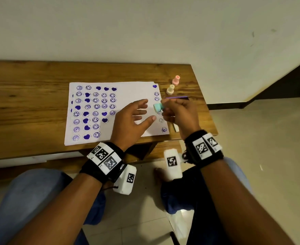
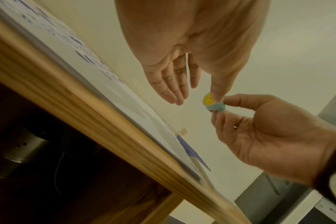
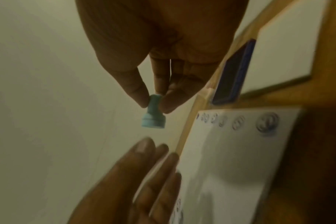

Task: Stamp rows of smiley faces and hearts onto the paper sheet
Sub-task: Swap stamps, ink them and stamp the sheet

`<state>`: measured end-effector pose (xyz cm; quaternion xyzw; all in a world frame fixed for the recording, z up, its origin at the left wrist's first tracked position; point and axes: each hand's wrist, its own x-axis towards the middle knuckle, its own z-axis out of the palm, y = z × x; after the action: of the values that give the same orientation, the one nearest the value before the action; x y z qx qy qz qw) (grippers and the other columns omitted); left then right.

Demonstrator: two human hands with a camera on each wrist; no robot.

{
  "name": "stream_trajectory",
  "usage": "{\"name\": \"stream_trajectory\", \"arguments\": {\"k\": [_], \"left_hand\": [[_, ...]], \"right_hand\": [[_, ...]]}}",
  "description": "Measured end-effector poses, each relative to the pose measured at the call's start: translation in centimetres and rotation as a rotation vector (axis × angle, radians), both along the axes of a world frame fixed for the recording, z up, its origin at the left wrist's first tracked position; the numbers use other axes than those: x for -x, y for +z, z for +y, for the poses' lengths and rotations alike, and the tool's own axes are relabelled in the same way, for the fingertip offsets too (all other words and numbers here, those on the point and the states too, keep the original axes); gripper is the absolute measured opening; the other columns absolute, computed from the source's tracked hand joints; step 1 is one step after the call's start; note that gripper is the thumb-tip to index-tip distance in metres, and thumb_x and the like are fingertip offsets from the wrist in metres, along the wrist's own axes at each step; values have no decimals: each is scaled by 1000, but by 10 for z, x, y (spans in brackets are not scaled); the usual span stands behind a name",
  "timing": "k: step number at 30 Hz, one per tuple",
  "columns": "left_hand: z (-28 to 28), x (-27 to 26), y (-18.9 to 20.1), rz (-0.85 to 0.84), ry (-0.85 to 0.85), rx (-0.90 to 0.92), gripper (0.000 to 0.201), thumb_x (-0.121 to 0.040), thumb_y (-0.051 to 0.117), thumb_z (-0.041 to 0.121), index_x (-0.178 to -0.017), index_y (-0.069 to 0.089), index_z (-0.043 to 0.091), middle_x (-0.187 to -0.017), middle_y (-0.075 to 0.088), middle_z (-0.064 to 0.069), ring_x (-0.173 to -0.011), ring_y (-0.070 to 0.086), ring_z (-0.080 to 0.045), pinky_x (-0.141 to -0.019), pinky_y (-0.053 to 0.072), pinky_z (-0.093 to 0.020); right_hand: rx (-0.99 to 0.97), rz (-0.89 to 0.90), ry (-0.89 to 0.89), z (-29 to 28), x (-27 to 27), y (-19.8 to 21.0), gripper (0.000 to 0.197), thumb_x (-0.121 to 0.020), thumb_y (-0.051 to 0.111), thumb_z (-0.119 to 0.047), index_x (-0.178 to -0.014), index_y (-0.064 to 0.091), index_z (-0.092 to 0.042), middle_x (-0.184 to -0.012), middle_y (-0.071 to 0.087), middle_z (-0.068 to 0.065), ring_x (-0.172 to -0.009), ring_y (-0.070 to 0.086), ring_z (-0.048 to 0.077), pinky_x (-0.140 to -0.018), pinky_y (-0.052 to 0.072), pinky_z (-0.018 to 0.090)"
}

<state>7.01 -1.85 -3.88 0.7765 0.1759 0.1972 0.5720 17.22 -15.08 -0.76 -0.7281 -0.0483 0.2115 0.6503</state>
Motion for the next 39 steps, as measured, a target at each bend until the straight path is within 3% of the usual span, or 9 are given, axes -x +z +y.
{"name": "stream_trajectory", "arguments": {"k": [3,6,9,17,20,28,32,35,39], "left_hand": [[-1,1,2,-20,-18,51,56,-77,79,24,-129,59,17,-118,68,2,-101,67,-7,-86,56,-23],[-2,2,3,-60,23,67,49,-76,80,16,-123,64,11,-109,71,1,-94,69,-5,-84,57,-22],[1,1,1,-74,48,64,43,-76,80,14,-117,68,9,-105,73,-2,-91,70,-5,-82,57,-22],[2,0,0,-74,82,133,32,-77,79,13,-108,72,13,-94,75,1,-83,72,-9,-78,59,-27],[1,0,2,-94,93,170,31,-74,81,11,-103,73,11,-90,75,-1,-80,73,-14,-76,60,-28],[-2,-4,5,-92,128,252,25,-74,80,6,-98,73,8,-88,75,-2,-77,73,-12,-73,59,-24],[14,-3,8,-117,253,362,19,-76,76,0,-93,72,6,-82,72,0,-70,68,-4,-71,56,-19],[31,0,8,-99,239,352,21,-77,76,1,-96,72,9,-88,73,-3,-76,70,-7,-73,57,-21],[22,4,7,-49,125,241,27,-78,76,3,-103,70,10,-94,73,-7,-78,69,-10,-74,56,-21]], "right_hand": [[28,-42,26,10,10,-11,12,-91,69,-11,-94,77,-3,-88,76,14,-76,71,25,-68,59,29],[-15,-28,-7,12,9,-13,12,-91,70,-11,-94,77,-3,-79,74,10,-67,67,17,-63,55,26],[-49,9,-23,14,13,-17,14,-91,68,-11,-97,77,-1,-82,74,14,-68,66,18,-63,54,27],[-115,50,5,13,17,-16,16,-91,71,-11,-101,76,1,-96,76,16,-79,71,21,-68,57,27],[-165,88,23,11,14,-12,14,-92,70,-7,-100,75,2,-92,76,13,-75,71,18,-67,57,26],[-235,109,2,9,12,-9,9,-91,67,-3,-93,76,-2,-88,76,11,-73,70,15,-67,57,25],[-434,215,-291,-7,-12,4,17,-87,68,0,-72,71,-6,-61,68,1,-52,61,8,-53,52,17],[-376,86,-358,-28,-28,6,11,-89,70,-3,-78,69,-5,-59,65,-3,-55,60,8,-57,54,19],[-41,-203,-261,-34,-34,0,6,-86,77,-11,-92,76,-10,-76,74,2,-68,70,12,-68,59,29]]}}
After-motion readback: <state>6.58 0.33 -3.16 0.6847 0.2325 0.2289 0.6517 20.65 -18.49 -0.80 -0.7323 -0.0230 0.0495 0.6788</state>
